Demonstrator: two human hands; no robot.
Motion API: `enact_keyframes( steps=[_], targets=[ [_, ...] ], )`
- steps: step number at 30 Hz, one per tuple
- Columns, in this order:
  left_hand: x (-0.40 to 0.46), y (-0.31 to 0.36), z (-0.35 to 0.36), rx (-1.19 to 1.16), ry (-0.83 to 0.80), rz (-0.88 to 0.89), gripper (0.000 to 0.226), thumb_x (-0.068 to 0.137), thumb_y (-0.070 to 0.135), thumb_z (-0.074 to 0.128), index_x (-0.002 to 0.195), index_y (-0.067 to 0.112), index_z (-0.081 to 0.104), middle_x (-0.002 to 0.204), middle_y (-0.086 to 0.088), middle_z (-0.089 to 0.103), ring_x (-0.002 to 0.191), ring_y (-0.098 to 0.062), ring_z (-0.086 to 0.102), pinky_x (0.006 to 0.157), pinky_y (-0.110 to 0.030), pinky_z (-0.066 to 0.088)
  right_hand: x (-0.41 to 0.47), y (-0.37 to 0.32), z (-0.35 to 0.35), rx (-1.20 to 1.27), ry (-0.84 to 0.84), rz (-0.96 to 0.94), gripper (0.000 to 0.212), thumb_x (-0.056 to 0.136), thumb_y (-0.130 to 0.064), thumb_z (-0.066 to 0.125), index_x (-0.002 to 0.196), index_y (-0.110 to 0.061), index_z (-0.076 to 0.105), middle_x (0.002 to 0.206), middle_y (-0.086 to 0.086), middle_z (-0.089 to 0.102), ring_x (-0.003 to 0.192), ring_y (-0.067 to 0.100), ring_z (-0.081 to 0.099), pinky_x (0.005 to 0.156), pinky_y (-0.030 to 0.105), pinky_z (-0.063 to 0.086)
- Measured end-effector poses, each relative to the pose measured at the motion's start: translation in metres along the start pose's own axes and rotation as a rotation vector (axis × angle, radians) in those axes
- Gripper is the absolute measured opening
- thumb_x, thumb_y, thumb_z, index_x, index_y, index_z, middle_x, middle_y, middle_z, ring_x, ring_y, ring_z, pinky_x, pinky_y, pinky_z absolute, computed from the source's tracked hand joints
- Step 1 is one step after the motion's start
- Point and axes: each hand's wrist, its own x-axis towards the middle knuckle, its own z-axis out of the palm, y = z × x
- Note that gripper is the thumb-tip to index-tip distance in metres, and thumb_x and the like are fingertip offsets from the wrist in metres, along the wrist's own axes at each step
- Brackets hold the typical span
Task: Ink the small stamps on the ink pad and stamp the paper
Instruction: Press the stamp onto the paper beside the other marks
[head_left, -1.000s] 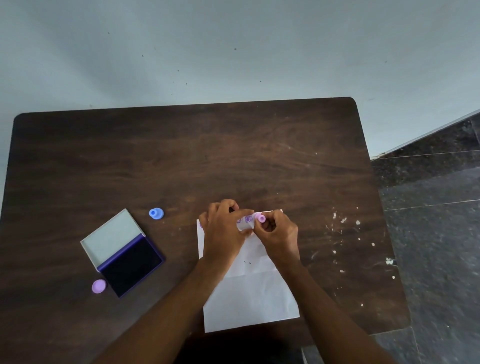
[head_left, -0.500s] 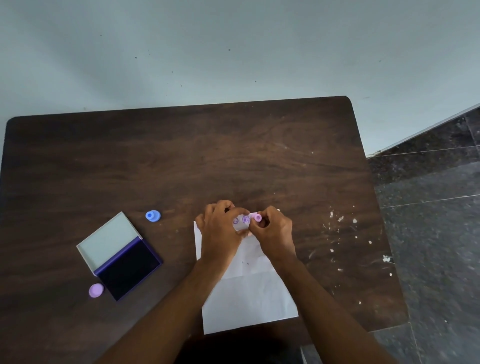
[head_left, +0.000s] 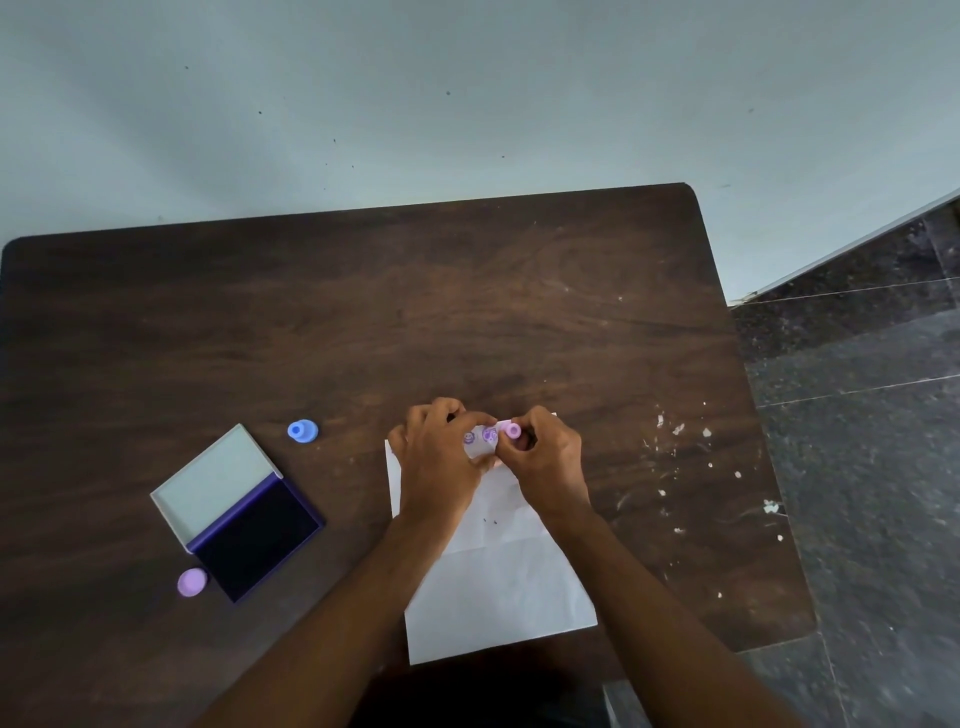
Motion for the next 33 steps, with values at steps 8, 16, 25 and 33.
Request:
enact_keyframes(
  steps=[8, 16, 25, 33],
  targets=[
    [-0.006, 0.009, -0.002, 0.052, 0.041, -0.002, 0.024, 0.070, 0.040, 0.083, 0.089, 0.032, 0.071, 0.097, 0.006, 0.066, 0.096, -0.020, 0.055, 0.078, -0.034, 0.031, 0.001, -0.012, 0.000, -0.019, -0.001, 0.114, 0.020, 0.079, -0.030, 0.078, 0.073, -0.021, 0.061, 0.069, -0.012, 0.064, 0.058, 0.005, 0.062, 0.047, 0.005, 0.042],
    [-0.005, 0.009, -0.006, 0.090, -0.048, -0.022, 0.042, 0.058, 0.035, 0.087, 0.094, 0.038, 0.067, 0.100, 0.013, 0.055, 0.100, -0.017, 0.047, 0.081, -0.035, 0.024, 0.000, -0.004, -0.040, 0.460, 0.188, 0.407, 0.017, 0.064, -0.027, 0.083, 0.068, -0.015, 0.072, 0.048, -0.002, 0.060, 0.041, 0.015, 0.045, 0.045, 0.024, 0.043],
    [-0.005, 0.009, -0.007, 0.074, -0.071, 0.031, 0.035, 0.071, 0.040, 0.079, 0.103, 0.033, 0.067, 0.105, 0.008, 0.060, 0.103, -0.018, 0.051, 0.087, -0.036, 0.031, -0.014, -0.019, -0.033, 0.567, 0.065, 0.384, 0.003, 0.074, -0.019, 0.080, 0.077, -0.017, 0.079, 0.073, 0.002, 0.076, 0.052, 0.017, 0.062, 0.056, 0.025, 0.055],
    [-0.020, -0.003, -0.025, -0.019, -0.030, 0.008, 0.034, 0.078, 0.047, 0.071, 0.109, 0.037, 0.063, 0.110, 0.012, 0.061, 0.105, -0.013, 0.052, 0.088, -0.037, 0.033, -0.023, -0.024, -0.029, 0.583, 0.036, 0.378, 0.021, 0.077, -0.016, 0.079, 0.098, -0.012, 0.077, 0.085, 0.003, 0.078, 0.072, 0.022, 0.074, 0.070, 0.029, 0.061]
  ],
)
